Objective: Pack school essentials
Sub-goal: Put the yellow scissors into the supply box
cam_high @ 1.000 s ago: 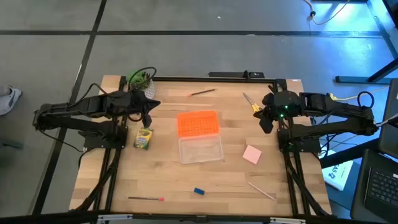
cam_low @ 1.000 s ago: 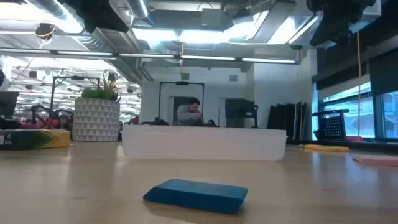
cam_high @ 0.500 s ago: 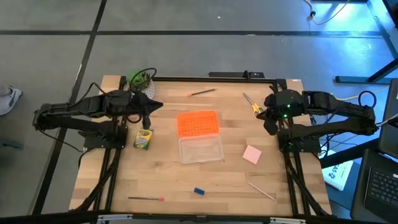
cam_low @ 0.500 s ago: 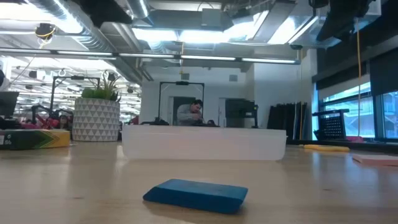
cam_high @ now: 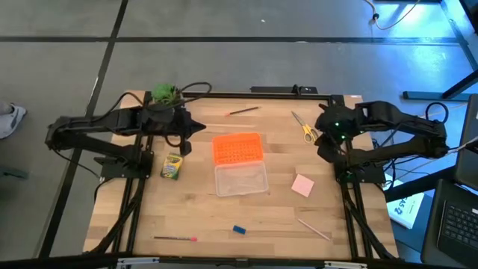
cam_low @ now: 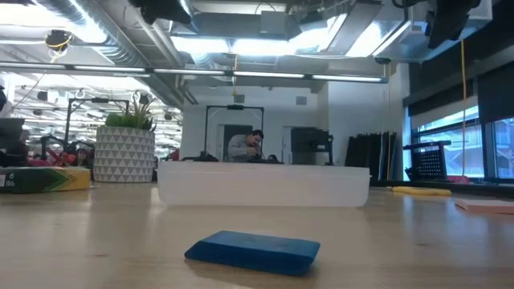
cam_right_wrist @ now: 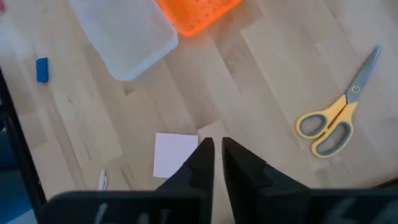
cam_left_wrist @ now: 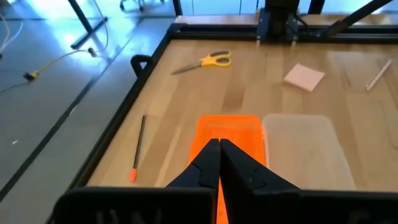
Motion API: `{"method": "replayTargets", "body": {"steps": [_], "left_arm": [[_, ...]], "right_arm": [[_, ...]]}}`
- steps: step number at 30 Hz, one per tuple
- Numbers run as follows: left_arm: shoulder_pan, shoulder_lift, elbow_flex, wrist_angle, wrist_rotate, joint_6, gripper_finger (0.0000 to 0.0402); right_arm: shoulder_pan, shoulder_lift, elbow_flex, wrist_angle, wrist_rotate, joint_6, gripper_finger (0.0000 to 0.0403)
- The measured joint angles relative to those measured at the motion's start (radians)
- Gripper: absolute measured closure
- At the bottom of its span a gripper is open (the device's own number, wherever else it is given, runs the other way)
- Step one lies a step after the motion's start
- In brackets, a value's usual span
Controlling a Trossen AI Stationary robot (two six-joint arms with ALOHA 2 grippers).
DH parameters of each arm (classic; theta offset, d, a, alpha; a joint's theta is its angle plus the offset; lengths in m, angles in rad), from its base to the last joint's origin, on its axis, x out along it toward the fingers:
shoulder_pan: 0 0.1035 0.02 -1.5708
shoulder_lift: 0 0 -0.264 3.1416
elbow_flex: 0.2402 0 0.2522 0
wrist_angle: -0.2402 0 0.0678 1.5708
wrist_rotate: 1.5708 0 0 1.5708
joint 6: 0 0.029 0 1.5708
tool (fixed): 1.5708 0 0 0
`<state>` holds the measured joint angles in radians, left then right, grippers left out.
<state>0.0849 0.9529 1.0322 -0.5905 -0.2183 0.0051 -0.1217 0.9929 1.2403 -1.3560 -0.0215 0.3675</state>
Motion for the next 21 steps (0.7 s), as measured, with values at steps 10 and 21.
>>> {"method": "replayTargets", "body": {"steps": [10, 21], "left_arm": [[0.000, 0.069, 0.065, -0.026, 0.000, -0.002, 0.0387], [-0.003, 0.069, 0.065, -0.027, 0.000, -0.029, 0.0385]], "right_arm": [[-0.104, 0.109, -0.001, -0.004, 0.008, 0.100, 0.0238], [-0.282, 0.317, -0.003, -0.008, -0.059, 0.016, 0.0184]]}}
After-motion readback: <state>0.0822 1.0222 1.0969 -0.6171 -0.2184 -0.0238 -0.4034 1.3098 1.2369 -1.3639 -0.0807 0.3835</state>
